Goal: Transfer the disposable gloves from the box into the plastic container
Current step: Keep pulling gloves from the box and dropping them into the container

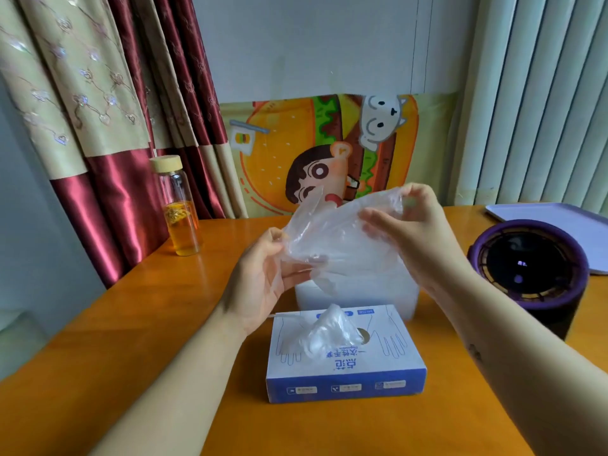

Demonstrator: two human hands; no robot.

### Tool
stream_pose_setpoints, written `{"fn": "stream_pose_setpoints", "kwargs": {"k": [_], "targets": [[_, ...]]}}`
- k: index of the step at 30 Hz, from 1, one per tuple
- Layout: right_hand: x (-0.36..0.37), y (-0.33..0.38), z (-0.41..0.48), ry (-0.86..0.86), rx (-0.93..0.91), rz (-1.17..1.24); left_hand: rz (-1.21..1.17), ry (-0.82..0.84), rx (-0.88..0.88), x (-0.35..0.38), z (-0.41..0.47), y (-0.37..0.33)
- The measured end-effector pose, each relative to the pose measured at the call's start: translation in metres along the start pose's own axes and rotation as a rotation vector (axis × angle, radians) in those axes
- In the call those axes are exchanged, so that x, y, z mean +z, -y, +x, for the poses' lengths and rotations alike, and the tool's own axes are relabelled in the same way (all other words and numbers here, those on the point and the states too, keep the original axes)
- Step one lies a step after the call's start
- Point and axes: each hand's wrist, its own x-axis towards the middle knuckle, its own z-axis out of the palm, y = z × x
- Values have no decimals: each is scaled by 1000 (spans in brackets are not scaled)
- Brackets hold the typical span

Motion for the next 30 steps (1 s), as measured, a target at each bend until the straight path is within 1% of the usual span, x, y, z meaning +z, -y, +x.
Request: {"fn": "stream_pose_setpoints", "kwargs": {"k": [2,3,7,9,11,13,16,18,21,22,23,24,25,26,27,28,29,30], "targets": [[5,2,1,41,-164,-134,-14,4,-42,-2,0,2],[7,4,3,89,-210,-197,-21,-5,-63,-3,1,2],[15,13,17,291,-286,-448,30,-168,-96,-4,16,-2],[22,17,26,358,-311,-456,54,-262,-70,-3,27,1],[29,25,36,385,-338,-406,2,-305,6,-4,39,3],[34,32,48,363,-369,-387,-102,-375,81,-5,50,0],[38,35,65,314,-413,-376,-225,-572,119,-12,64,-5],[34,26,72,270,-390,-401,-231,-673,66,-21,68,-1],[23,-6,77,271,-240,-569,-198,-829,-26,-44,70,6],[20,-18,79,274,-178,-637,-165,-899,-31,-51,69,7],[16,-30,81,269,-126,-698,-83,-963,-3,-57,69,8],[11,-41,83,263,-90,-752,52,-998,71,-60,68,5],[6,-51,84,262,-59,-796,218,-982,187,-59,67,1],[1,-59,86,267,-28,-832,388,-903,329,-54,68,-4],[-4,-65,88,275,4,-863,555,-765,443,-47,70,-9],[-8,-68,90,284,43,-890,730,-581,476,-36,76,-12],[-11,-70,92,298,79,-911,918,-377,429,-25,82,-14],[-14,-71,94,314,110,-932,1107,-167,314,-15,90,-13]]}}
